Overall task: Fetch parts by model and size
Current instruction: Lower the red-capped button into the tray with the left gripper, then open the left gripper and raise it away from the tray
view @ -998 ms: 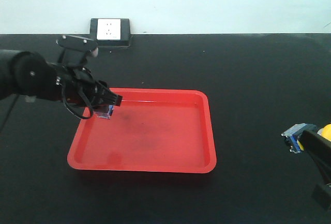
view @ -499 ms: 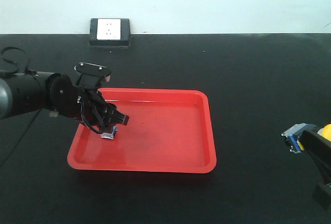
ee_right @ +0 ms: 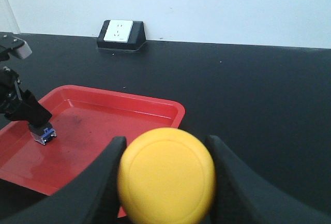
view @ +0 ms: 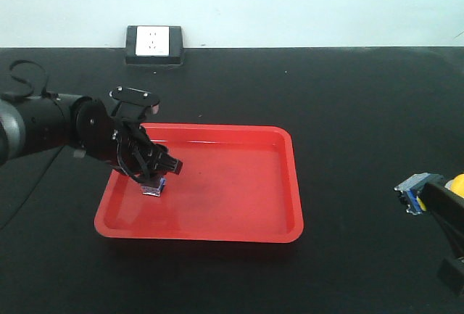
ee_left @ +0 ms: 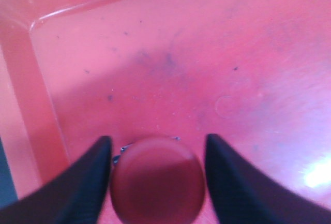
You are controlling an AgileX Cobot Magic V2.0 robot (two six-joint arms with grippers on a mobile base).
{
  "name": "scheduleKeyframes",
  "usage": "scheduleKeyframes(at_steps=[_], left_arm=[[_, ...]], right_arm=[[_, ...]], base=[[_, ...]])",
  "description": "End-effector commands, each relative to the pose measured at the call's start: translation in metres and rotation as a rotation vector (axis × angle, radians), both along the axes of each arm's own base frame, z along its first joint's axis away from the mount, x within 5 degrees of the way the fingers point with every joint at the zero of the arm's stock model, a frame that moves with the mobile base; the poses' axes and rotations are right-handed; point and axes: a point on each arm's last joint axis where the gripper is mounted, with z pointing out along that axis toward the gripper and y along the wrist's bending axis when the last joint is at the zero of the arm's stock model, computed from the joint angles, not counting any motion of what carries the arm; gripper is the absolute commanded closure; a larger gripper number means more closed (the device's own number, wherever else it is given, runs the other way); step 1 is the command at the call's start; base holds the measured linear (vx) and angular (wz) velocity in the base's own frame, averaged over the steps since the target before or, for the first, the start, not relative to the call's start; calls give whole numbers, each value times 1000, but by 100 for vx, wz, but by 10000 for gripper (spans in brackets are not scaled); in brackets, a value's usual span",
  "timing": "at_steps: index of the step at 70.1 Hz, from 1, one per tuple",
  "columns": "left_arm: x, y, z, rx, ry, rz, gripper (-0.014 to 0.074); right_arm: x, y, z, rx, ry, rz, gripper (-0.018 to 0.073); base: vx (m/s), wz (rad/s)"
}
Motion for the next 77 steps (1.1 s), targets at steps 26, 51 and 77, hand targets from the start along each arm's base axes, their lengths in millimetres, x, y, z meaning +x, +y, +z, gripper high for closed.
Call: scheduleKeyframes(at_steps=[26,51,77], left_arm=[[-46,11,172,-120,-292,-36,84],[-162,58,266,-128,-561,-48,94],[-274,98,237,-173,-681,-44,94]], right_arm=[[3,0,17,19,-101,-10,569],[3,0,17,19,-101,-10,569],[3,0,17,19,-101,-10,569]], base=[[0,0],[0,0],[0,0]])
